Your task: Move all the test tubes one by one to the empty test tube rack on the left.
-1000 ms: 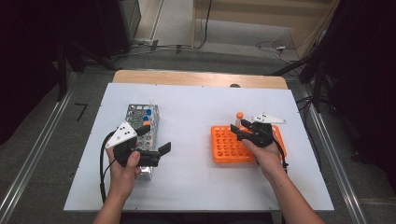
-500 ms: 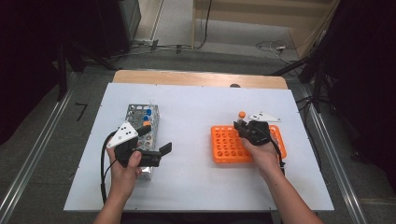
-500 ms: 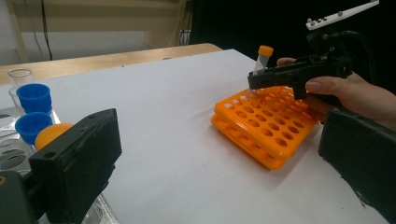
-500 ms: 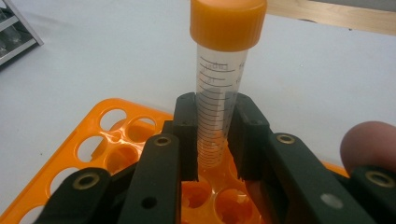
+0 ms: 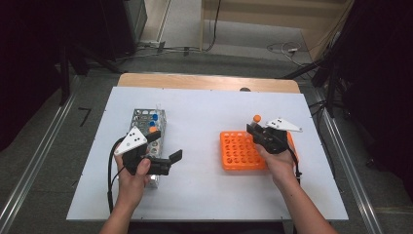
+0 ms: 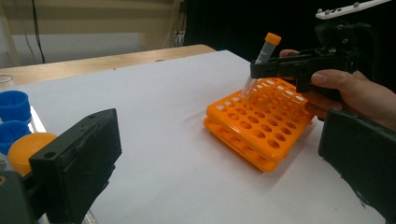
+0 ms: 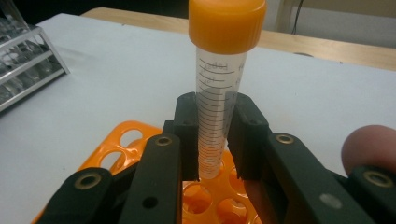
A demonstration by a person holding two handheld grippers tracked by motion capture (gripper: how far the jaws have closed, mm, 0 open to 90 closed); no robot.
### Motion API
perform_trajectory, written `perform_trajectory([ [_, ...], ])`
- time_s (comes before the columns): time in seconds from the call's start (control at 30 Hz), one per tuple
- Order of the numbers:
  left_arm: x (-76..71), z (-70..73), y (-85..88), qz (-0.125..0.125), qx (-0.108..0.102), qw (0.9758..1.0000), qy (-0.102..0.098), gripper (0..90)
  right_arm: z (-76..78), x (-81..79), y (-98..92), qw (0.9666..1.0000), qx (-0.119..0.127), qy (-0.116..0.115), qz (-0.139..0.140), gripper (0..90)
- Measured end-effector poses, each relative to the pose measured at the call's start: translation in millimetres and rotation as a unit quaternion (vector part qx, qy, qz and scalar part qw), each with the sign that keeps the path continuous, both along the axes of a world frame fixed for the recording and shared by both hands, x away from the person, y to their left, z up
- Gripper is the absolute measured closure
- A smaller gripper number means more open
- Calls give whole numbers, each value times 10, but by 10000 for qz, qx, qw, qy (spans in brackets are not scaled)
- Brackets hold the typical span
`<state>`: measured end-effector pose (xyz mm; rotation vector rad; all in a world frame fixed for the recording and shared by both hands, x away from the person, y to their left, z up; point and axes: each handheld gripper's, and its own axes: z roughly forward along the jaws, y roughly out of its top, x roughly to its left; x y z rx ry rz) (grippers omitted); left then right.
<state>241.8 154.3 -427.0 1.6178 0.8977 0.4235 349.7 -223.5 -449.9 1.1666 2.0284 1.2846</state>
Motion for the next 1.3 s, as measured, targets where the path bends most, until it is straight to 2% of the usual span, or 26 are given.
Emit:
perform_trajectory([
  [0.3,-5,2,-42,-51,-8,10000,-3,0,126,-170,34,9991,165,-198,333,727],
  [0.83,-29,29,-152,-246,-17,9997,-31,0,177,-531,128,9955,232,-238,893,727],
  [1.0,-33,25,-206,-451,-39,9990,-33,0,185,-634,171,9931,292,-193,1115,728],
  [1.17,-42,20,-305,-645,39,9979,-53,0,177,-727,239,9898,265,-175,1391,728],
  [1.3,-49,21,-379,-849,20,9964,9,12,147,-789,333,9868,174,-128,1608,728],
])
